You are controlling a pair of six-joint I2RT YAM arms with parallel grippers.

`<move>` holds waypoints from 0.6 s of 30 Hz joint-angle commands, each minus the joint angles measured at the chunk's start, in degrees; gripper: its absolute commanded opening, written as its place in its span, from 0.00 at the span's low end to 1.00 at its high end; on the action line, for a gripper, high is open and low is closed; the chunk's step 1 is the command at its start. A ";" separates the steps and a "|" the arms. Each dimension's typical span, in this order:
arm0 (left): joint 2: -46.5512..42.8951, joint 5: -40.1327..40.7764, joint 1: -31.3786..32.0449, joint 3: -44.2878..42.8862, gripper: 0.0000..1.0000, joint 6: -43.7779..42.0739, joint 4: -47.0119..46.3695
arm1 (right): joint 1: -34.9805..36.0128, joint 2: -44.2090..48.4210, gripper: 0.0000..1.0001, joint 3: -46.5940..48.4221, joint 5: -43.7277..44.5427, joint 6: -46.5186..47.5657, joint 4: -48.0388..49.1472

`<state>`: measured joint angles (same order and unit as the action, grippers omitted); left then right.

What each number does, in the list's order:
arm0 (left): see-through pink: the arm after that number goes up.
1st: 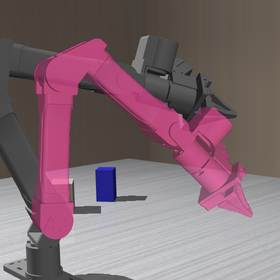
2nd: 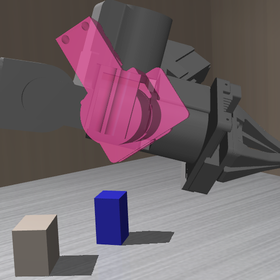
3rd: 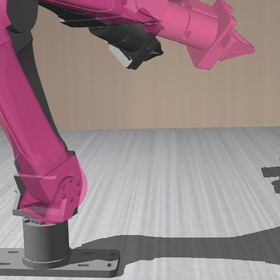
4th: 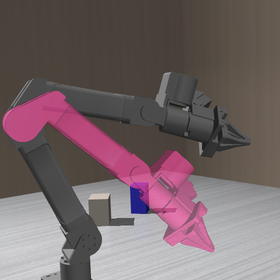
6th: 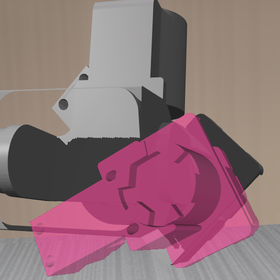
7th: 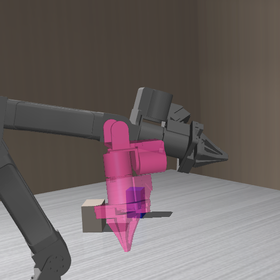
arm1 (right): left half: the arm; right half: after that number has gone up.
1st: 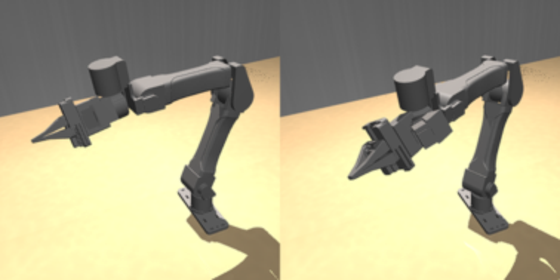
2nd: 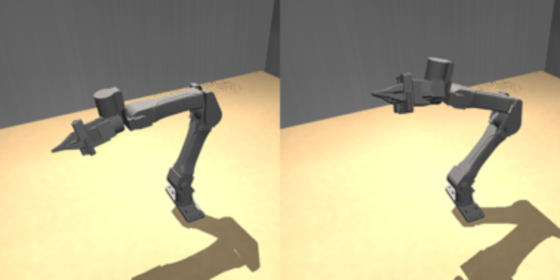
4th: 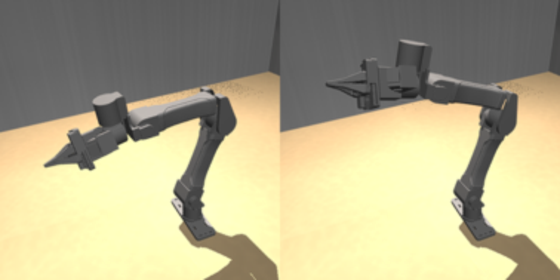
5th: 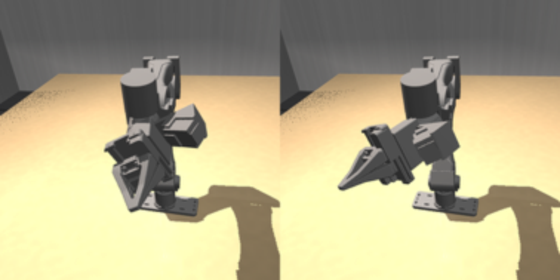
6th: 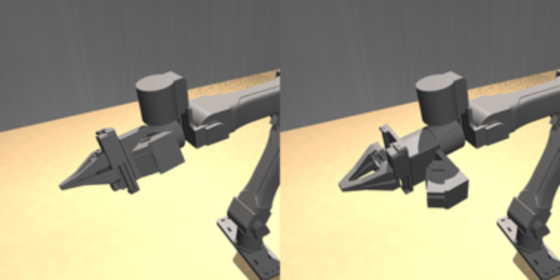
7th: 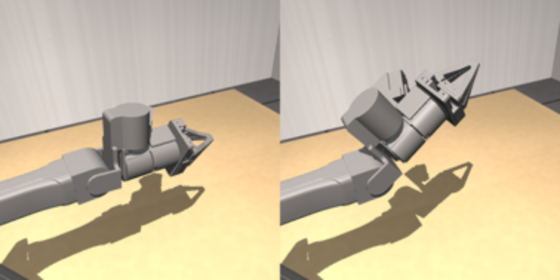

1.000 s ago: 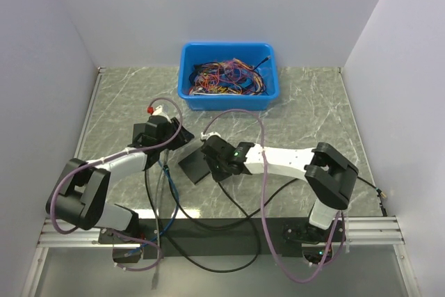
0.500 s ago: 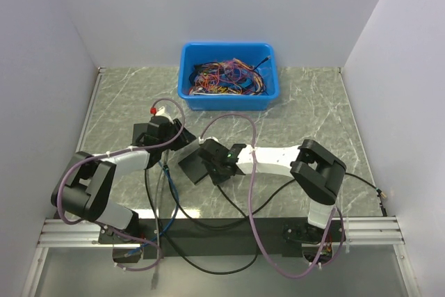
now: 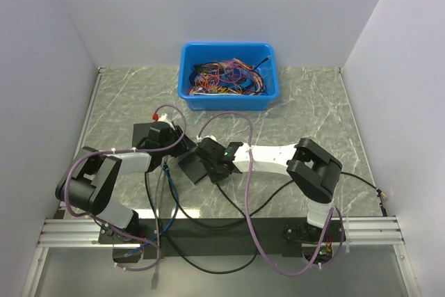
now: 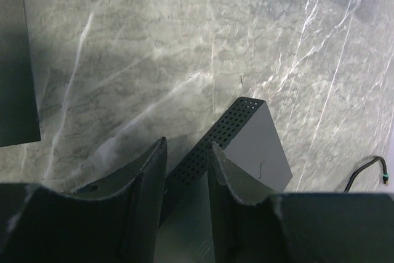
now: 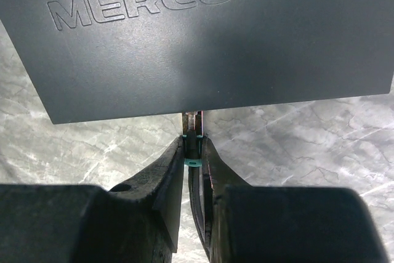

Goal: Insert the plug into the switch port

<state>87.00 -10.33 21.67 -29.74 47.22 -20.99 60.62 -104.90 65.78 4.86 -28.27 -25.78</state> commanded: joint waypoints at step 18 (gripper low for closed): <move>1.33 -2.15 -0.05 0.38 0.37 -0.82 -3.79 | 0.38 -0.74 0.00 6.29 0.41 1.29 -1.20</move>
<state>88.36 -10.87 21.65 -29.26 47.22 -22.96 60.62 -104.99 69.38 4.93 -27.27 -28.60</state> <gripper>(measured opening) 0.373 0.204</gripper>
